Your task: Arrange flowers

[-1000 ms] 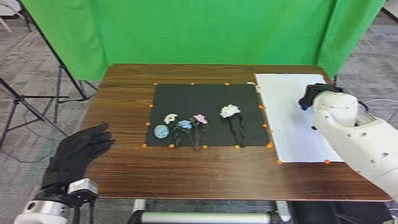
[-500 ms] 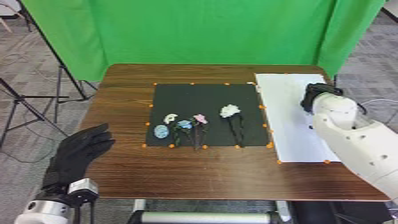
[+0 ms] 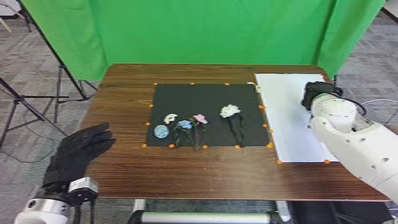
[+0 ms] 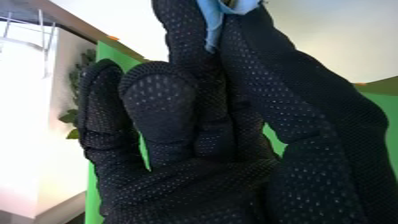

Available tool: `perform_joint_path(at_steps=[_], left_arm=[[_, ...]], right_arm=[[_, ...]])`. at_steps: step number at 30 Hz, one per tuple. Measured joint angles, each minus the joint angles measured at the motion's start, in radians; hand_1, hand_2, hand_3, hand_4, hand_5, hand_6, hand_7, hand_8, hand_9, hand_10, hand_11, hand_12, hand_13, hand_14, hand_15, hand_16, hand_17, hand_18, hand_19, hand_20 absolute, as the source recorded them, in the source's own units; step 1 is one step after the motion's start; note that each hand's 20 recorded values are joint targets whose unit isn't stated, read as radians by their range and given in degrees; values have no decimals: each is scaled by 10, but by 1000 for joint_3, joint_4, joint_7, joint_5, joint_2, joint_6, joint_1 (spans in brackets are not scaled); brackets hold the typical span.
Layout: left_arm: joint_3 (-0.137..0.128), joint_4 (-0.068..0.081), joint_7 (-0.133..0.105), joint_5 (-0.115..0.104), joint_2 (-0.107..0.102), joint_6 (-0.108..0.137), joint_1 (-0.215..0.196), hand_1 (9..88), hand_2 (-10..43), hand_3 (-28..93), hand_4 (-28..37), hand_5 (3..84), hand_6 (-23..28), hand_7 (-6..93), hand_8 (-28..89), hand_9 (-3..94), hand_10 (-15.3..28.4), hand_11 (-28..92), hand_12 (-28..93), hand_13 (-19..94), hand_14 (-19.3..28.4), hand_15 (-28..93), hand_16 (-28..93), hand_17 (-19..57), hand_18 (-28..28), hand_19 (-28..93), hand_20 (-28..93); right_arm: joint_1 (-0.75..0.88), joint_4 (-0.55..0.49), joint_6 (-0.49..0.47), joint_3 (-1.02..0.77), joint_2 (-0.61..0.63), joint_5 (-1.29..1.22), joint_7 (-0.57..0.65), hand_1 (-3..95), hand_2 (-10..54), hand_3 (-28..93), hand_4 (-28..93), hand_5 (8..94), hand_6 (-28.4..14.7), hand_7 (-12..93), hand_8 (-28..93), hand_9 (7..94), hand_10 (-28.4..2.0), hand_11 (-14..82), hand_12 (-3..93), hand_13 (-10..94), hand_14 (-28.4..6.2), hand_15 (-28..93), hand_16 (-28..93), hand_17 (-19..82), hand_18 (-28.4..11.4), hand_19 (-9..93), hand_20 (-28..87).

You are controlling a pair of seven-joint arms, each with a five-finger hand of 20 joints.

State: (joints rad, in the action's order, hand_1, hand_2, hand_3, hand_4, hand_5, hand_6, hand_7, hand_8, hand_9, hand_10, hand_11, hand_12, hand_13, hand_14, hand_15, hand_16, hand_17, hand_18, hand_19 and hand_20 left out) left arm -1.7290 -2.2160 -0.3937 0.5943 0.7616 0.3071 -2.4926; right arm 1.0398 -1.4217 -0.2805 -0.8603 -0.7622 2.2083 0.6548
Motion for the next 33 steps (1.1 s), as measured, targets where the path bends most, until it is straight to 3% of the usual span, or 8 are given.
perform_joint_path(at_steps=[8, 15, 24, 28, 33], left_arm=[[-14, -2, 1, 1, 5, 0, -14, 274, 31, 816, -197, 424, 119, 201, -109, 367, 211, 391, 100, 252, 268, 653, -144, -91, 228, 604, 156], [-21, -3, 13, 2, 7, 0, -19, 274, 30, 816, -197, 425, 120, 200, -110, 367, 210, 392, 100, 252, 267, 653, -143, -91, 228, 604, 156], [-54, -12, 42, 17, 13, -5, -24, 274, 31, 816, -197, 425, 120, 200, -110, 367, 211, 391, 100, 252, 268, 653, -143, -91, 228, 604, 156], [-59, -15, 45, 20, 15, -5, -27, 274, 31, 815, -198, 426, 121, 199, -110, 367, 212, 391, 99, 253, 269, 653, -144, -91, 228, 604, 156], [-58, -17, 32, 18, 9, -5, -42, 275, 31, 814, -198, 426, 120, 199, -109, 367, 211, 391, 99, 254, 270, 653, -144, -91, 228, 604, 156]], right_arm=[[-2, -54, 42, 12, 14, -24, -4, 550, -95, 789, -283, 757, 2, 369, 30, 888, -55, 172, 398, 772, -34, 715, 237, 407, -191, 932, 148], [35, -184, 55, -35, 32, -47, -31, 558, -95, 783, -283, 776, -1, 345, 34, 898, -59, 162, 395, 777, -36, 705, 246, 408, -196, 932, 149], [142, -366, 67, -109, 58, -78, -57, 560, -95, 782, -283, 782, -1, 332, 42, 902, -60, 156, 397, 781, -38, 701, 246, 409, -200, 932, 149], [224, -469, 107, -139, 98, -96, -70, 561, -95, 781, -283, 784, -2, 329, 44, 903, -60, 155, 397, 782, -38, 701, 246, 410, -200, 932, 149], [235, -495, 221, -30, 153, -140, -60, 561, -95, 782, -283, 785, -2, 326, 46, 904, -60, 153, 397, 782, -38, 700, 246, 411, -200, 932, 149]])
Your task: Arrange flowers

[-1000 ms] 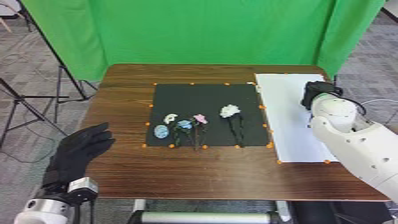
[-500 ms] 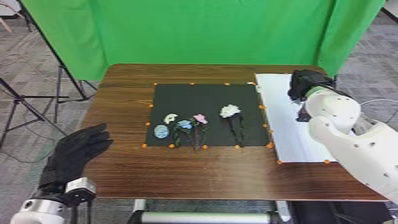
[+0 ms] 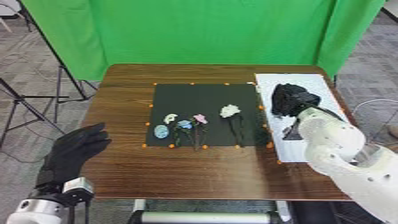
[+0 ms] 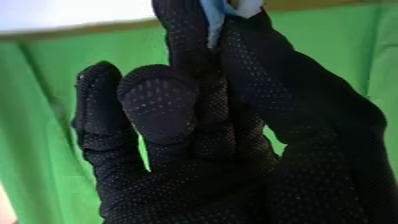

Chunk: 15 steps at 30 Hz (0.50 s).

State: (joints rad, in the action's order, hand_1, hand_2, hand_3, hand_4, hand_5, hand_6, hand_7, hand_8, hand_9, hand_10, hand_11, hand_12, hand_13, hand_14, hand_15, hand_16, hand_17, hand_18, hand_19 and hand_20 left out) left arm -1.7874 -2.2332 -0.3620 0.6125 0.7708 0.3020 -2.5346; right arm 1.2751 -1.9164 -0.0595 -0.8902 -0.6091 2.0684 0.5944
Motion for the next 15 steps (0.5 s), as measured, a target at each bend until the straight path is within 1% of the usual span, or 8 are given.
perform_joint_path(at_steps=[2, 5, 7, 12, 15], left_arm=[[1, 0, 1, 0, 0, 0, 1, 274, 31, 815, -198, 426, 121, 199, -109, 367, 211, 391, 100, 254, 269, 653, -144, -91, 228, 604, 156], [3, 0, 2, 1, 0, -1, 4, 274, 31, 815, -197, 426, 121, 199, -109, 367, 211, 392, 100, 254, 268, 653, -143, -90, 228, 604, 156], [3, 0, 1, 1, 0, -1, 6, 274, 30, 815, -197, 426, 121, 198, -109, 367, 211, 391, 100, 253, 268, 653, -143, -91, 228, 604, 156], [7, 0, 2, 1, 0, -1, 8, 274, 30, 816, -198, 426, 120, 199, -109, 367, 211, 391, 100, 253, 268, 652, -143, -91, 228, 604, 156], [9, 0, 2, 1, 0, -1, 8, 274, 31, 815, -199, 426, 121, 199, -109, 367, 211, 391, 100, 253, 268, 652, -143, -91, 228, 604, 156]], right_arm=[[18, -3, 4, 6, 3, 7, -7, 560, -95, 782, -283, 786, -3, 324, 46, 904, -59, 153, 397, 783, -39, 700, 245, 411, -200, 932, 149], [83, -9, -36, -67, -24, 39, -20, 561, -95, 782, -283, 786, -3, 323, 48, 904, -59, 153, 397, 784, -39, 700, 243, 411, -200, 932, 149], [102, -8, -51, -86, -48, 55, -21, 561, -95, 781, -283, 787, -3, 322, 49, 904, -59, 153, 398, 784, -39, 700, 243, 411, -200, 932, 149], [56, -3, -50, -7, -80, 62, -19, 561, -95, 781, -283, 788, -4, 320, 50, 905, -60, 153, 398, 784, -39, 700, 242, 412, -201, 932, 150], [45, -5, -50, -5, -106, 63, -20, 561, -95, 781, -283, 788, -4, 319, 50, 904, -60, 152, 398, 785, -39, 700, 242, 412, -201, 932, 151]])
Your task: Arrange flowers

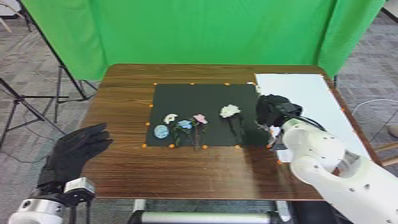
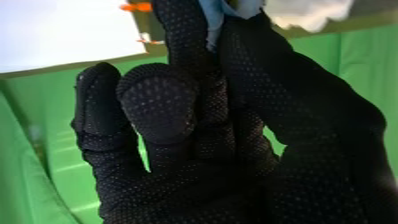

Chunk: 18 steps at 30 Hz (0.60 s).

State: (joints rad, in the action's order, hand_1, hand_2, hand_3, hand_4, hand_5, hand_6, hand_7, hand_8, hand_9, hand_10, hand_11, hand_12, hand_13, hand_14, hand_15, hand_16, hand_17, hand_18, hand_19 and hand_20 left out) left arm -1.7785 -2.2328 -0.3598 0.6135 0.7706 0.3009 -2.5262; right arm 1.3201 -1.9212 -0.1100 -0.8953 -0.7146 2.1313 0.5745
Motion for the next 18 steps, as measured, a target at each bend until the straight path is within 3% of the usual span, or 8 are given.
perform_joint_path(at_steps=[18], left_arm=[[8, 3, 13, 2, 3, -8, 15, 274, 32, 814, -198, 425, 120, 199, -110, 368, 211, 392, 101, 252, 269, 653, -143, -91, 228, 604, 156]], right_arm=[[-3, 15, 22, 53, -69, 51, 0, 553, -95, 777, -283, 779, 3, 323, 52, 905, -54, 154, 397, 788, -42, 702, 228, 415, -203, 932, 153]])
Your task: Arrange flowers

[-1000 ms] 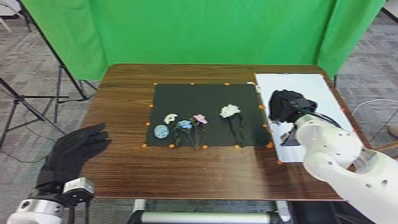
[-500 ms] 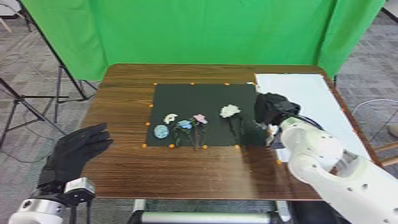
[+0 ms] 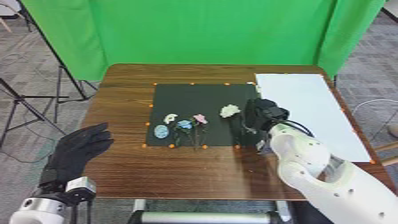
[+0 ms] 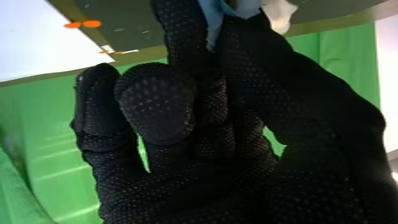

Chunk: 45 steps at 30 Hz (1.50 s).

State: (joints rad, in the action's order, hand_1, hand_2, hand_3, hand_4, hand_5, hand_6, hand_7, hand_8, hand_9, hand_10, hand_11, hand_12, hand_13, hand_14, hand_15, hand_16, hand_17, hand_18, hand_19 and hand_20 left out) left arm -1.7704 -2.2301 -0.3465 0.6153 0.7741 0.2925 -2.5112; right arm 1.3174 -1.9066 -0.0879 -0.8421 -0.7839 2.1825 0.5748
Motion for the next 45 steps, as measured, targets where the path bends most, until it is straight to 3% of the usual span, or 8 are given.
perform_joint_path(at_steps=[11, 17, 26, 34, 45], left_arm=[[4, 1, -4, 0, -3, 0, 6, 273, 30, 818, -198, 425, 120, 202, -111, 366, 212, 394, 100, 252, 269, 655, -144, -101, 220, 594, 153], [11, 3, -26, -5, -17, 2, 0, 274, 31, 815, -199, 426, 120, 199, -111, 366, 212, 392, 98, 252, 269, 653, -145, -93, 229, 599, 155], [14, 7, -27, -7, -28, 1, 2, 274, 32, 813, -199, 425, 120, 198, -110, 366, 212, 390, 100, 252, 269, 652, -144, -87, 240, 602, 154], [14, 9, -26, -7, -29, -2, 4, 275, 31, 813, -197, 424, 120, 199, -109, 365, 212, 390, 101, 253, 270, 652, -143, -86, 241, 604, 145], [16, 10, -26, -6, -29, -2, 4, 274, 30, 814, -196, 425, 121, 199, -110, 365, 212, 391, 101, 254, 269, 652, -143, -90, 238, 605, 137]], right_arm=[[-29, 30, 20, 25, -27, 24, 17, 547, -95, 775, -283, 755, -4, 320, 30, 880, -67, 149, 389, 768, -44, 709, 226, 399, -199, 932, 147], [-27, 28, 18, 25, -24, 22, 19, 526, -95, 778, -283, 736, -15, 322, 17, 852, -81, 152, 376, 744, -52, 715, 226, 378, -201, 930, 135], [-20, 21, 2, 23, -24, 12, 28, 499, -95, 778, -283, 713, -24, 321, 15, 823, -93, 149, 367, 730, -62, 716, 221, 366, -207, 932, 124], [-12, 9, 57, 36, -9, 13, 39, 471, -95, 782, -283, 691, -37, 311, 12, 776, -111, 219, 311, 721, -69, 732, 196, 362, -211, 932, 121], [-3, -3, 57, 35, -9, 9, 41, 442, -95, 802, -283, 681, -39, 287, 16, 744, -127, 266, 268, 712, -74, 739, 190, 355, -215, 932, 121]])
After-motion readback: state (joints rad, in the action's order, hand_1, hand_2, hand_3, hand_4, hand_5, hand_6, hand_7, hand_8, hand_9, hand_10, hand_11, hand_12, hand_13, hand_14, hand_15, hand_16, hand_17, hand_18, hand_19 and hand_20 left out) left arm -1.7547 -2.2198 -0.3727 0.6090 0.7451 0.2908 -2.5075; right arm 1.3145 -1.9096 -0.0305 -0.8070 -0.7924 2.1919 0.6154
